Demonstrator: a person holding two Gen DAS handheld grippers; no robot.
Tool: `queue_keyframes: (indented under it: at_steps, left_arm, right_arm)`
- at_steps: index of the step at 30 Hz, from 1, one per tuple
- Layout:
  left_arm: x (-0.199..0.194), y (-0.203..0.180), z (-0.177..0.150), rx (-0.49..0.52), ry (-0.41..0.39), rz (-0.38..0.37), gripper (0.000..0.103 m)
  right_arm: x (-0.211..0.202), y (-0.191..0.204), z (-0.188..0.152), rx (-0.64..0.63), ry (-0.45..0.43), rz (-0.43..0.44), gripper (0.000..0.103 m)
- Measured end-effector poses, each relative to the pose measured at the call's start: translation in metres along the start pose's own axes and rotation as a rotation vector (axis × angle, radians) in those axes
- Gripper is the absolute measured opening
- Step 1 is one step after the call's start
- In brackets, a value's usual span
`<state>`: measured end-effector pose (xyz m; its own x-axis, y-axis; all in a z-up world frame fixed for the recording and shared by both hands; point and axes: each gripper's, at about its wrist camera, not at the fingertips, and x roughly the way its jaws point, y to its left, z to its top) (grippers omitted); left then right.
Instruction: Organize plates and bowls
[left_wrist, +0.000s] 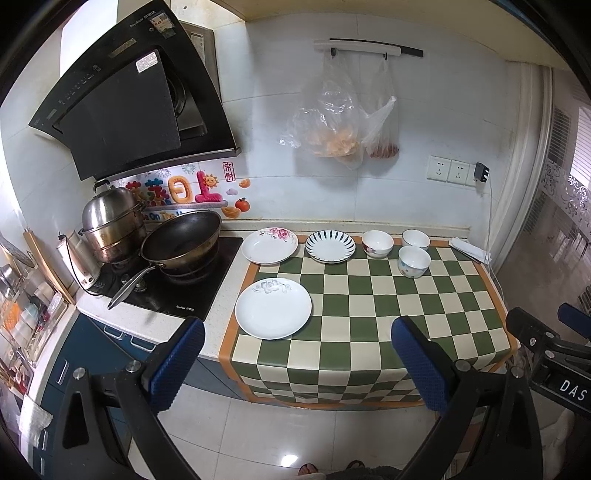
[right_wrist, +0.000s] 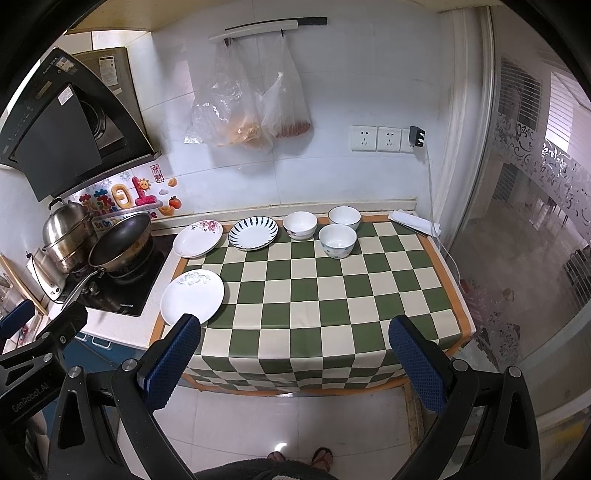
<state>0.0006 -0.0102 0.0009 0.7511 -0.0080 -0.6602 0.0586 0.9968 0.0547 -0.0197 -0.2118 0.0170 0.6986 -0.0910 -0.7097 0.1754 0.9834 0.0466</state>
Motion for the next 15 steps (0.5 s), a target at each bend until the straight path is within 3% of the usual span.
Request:
queue_keyframes:
  at_steps: [15]
  left_arm:
    - [0.000, 0.002, 0.000, -0.002, -0.002, 0.000, 0.103]
  right_arm:
    - [0.000, 0.011, 0.002, 0.003, 0.000, 0.011, 0.103]
